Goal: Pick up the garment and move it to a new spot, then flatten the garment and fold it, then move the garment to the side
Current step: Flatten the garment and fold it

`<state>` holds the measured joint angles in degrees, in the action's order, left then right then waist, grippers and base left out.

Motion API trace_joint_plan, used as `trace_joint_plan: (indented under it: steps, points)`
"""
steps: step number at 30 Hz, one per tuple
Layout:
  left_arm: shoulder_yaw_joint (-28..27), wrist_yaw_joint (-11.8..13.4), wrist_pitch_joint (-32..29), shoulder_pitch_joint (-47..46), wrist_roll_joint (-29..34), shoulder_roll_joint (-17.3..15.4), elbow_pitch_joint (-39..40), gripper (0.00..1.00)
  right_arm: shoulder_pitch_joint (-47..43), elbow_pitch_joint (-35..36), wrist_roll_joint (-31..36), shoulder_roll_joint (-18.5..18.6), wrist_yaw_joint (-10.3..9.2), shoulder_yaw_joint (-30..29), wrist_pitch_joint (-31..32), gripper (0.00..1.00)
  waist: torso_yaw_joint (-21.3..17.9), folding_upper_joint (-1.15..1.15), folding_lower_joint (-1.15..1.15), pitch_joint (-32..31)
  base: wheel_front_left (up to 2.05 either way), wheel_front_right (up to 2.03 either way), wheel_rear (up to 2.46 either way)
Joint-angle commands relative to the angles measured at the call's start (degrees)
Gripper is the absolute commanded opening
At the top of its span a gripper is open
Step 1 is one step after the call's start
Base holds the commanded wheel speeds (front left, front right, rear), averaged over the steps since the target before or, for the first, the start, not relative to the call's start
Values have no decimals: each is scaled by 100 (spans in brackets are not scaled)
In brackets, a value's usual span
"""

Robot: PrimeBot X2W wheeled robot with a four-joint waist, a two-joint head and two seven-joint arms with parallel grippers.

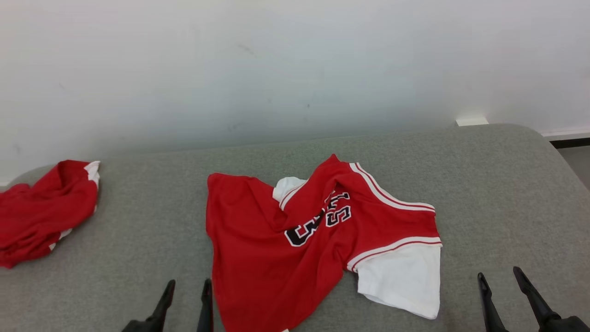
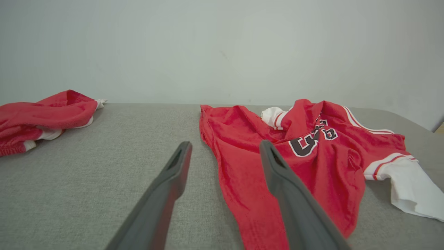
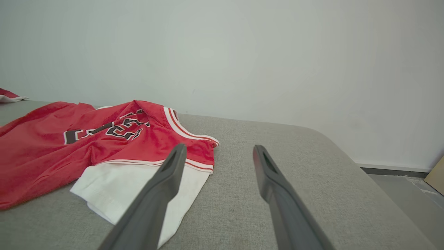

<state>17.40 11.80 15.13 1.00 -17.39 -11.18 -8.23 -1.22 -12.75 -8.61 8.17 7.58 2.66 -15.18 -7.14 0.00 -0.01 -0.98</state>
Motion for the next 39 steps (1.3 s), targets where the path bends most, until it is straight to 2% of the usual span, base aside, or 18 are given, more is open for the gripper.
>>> trace_joint_plan:
  steps: [1,9,23,30,33,35,39]
  points:
    - [-115,-71,1,166,112,83,91,100,-80,-11,18,-4,-17,-5,6,100,94,0,1,-60,0,0,0]
    - [-534,-536,2,729,601,475,158,100,-197,-180,-54,-125,-17,101,6,100,219,0,1,-170,0,0,0]
    - [-1012,-936,2,868,1018,757,31,100,-94,-326,-126,-146,-17,234,6,100,224,0,1,-158,0,0,0]
    - [-932,-1044,2,898,1230,784,-79,100,25,-284,-364,-114,-17,212,6,100,160,0,1,-139,0,0,0]
    - [-637,-1236,-37,906,1388,699,-337,100,96,-433,-650,57,-17,391,19,100,136,0,1,-155,0,0,0]
    - [-417,-1401,-268,798,1528,619,-401,100,206,-576,-992,246,-17,644,336,100,134,0,1,-157,0,0,0]
    - [19,-1669,-883,624,1691,464,-351,100,375,-720,-1744,616,-17,904,1413,100,163,0,1,-114,0,0,0]
